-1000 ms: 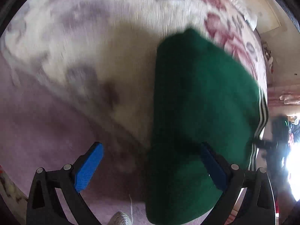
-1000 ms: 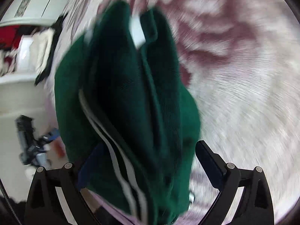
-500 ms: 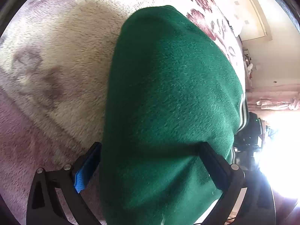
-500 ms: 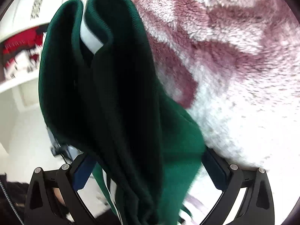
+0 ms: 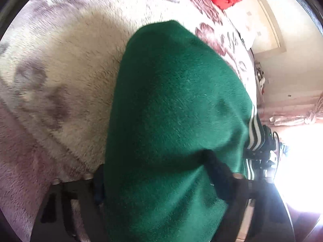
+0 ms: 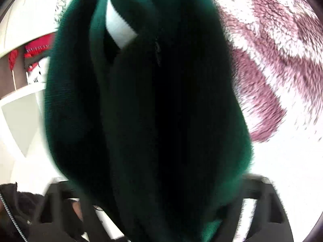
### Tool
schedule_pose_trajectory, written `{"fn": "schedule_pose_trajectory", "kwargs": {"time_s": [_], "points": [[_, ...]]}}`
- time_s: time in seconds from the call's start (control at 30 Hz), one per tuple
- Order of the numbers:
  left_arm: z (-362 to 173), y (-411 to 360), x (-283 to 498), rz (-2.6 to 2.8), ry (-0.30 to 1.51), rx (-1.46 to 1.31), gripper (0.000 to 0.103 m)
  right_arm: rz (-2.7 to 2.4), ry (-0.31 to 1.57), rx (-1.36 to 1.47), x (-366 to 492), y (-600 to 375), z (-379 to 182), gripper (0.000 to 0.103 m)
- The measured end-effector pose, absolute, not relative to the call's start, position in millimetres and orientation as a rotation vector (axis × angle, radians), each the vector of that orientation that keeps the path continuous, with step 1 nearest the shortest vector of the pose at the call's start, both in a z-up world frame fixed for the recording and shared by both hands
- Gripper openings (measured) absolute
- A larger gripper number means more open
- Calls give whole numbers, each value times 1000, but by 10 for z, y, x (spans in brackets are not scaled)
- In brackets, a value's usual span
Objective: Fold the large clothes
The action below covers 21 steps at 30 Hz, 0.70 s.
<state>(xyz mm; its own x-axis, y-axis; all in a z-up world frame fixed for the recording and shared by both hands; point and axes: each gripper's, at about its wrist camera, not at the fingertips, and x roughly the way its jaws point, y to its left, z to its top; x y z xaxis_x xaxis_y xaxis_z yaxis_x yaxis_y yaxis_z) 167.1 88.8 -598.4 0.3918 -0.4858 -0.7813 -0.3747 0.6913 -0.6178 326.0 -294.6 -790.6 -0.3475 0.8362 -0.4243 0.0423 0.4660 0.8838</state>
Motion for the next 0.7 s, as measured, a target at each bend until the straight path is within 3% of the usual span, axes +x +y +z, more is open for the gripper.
{"fn": "schedule_pose_trajectory", "kwargs": {"time_s": [0.07,0.17,0.4,0.7], "points": [[-5882,906,1658,-79,1199,-836,58,982,1712,768,3187,-2932,-7811,65],[-5689,918,1739,-74,1195,-789,54,934,1700,863,3090,-2973,-7686,60],[-5150,847,2460,-162,1166,-653,53,879,1560,998,3117,-2914,-7231,58],[-4933,584,4126,-315,1124,-559,53,789,1390,1012,4345,-3258,-6793,58]]}}
